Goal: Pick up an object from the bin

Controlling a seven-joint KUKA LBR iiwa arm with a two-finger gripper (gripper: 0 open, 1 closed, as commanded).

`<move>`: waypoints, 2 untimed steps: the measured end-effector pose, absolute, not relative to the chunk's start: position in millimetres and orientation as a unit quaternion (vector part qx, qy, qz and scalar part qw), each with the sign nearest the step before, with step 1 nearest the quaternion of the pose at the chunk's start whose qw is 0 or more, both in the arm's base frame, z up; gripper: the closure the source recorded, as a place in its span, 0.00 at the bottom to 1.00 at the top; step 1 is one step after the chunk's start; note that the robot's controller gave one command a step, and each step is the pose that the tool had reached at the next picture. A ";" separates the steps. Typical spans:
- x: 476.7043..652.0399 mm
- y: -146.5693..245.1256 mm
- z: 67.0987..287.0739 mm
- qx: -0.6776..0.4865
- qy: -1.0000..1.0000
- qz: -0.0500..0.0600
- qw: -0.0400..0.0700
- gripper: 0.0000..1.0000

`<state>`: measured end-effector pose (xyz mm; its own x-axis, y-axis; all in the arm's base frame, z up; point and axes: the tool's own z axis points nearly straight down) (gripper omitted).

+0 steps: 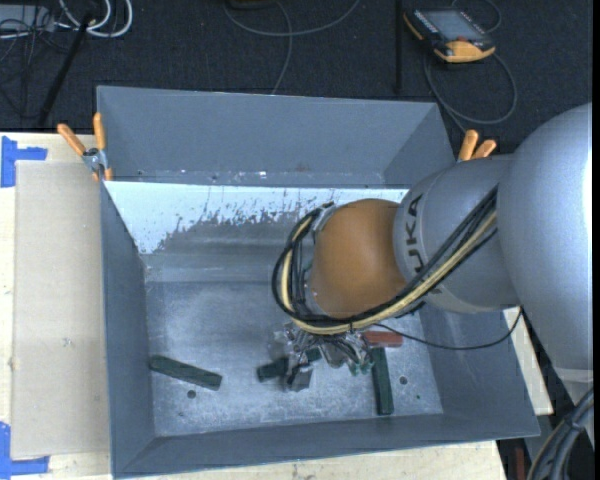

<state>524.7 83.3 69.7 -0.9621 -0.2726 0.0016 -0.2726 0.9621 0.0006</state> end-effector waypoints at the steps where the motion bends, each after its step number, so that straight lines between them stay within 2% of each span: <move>1: 525.8 84.2 108.9 0.138 -0.990 0.000 -0.002 1.00; 2: 526.5 84.7 120.1 0.138 -0.990 0.000 -0.001 1.00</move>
Offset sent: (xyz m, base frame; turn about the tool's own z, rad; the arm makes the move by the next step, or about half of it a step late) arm 0.0002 0.0003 0.0376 0.0000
